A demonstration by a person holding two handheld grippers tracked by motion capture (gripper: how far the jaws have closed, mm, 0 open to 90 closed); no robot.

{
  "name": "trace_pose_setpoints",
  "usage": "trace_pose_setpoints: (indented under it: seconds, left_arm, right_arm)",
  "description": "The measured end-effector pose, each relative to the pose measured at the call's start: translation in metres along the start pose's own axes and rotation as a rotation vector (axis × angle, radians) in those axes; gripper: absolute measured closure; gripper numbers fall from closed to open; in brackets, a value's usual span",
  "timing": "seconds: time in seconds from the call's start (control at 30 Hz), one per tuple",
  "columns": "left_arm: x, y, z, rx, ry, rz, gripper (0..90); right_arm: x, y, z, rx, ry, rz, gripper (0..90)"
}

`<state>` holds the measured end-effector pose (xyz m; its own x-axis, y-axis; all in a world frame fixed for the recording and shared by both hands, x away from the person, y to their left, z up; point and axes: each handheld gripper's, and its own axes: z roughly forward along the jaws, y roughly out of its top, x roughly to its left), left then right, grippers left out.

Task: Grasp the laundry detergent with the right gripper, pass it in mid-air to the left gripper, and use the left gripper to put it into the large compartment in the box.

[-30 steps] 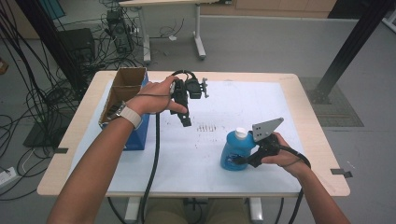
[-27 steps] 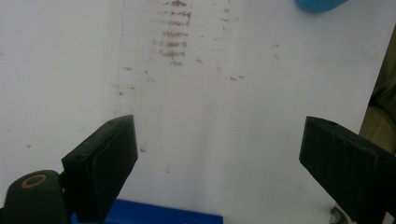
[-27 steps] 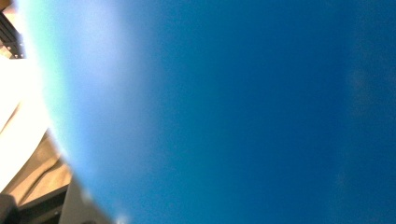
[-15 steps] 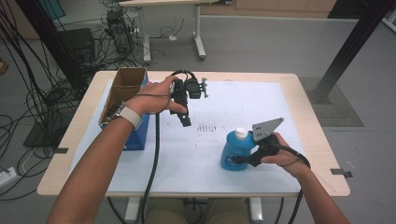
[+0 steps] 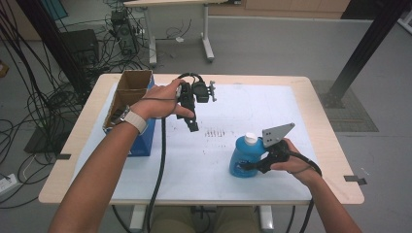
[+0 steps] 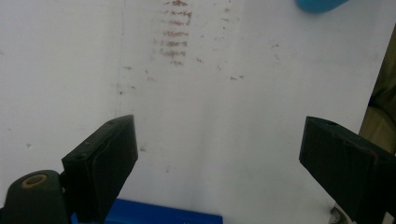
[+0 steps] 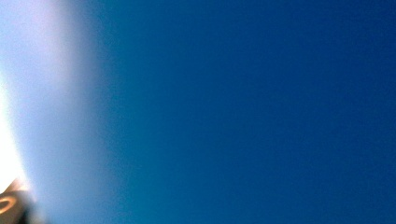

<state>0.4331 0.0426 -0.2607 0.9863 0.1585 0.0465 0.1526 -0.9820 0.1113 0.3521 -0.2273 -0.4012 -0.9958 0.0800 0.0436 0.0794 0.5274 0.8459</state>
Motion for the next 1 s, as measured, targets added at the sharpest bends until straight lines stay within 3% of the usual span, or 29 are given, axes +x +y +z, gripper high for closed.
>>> trace_pose_setpoints:
  seconds: [1.0]
  left_arm:
    - [-0.0001,0.0015,0.0007,-0.003,-0.002,0.005,12.5]
  right_arm:
    - [0.0013,-0.0016,0.0001,-0.016,-0.003,-0.013,43.4]
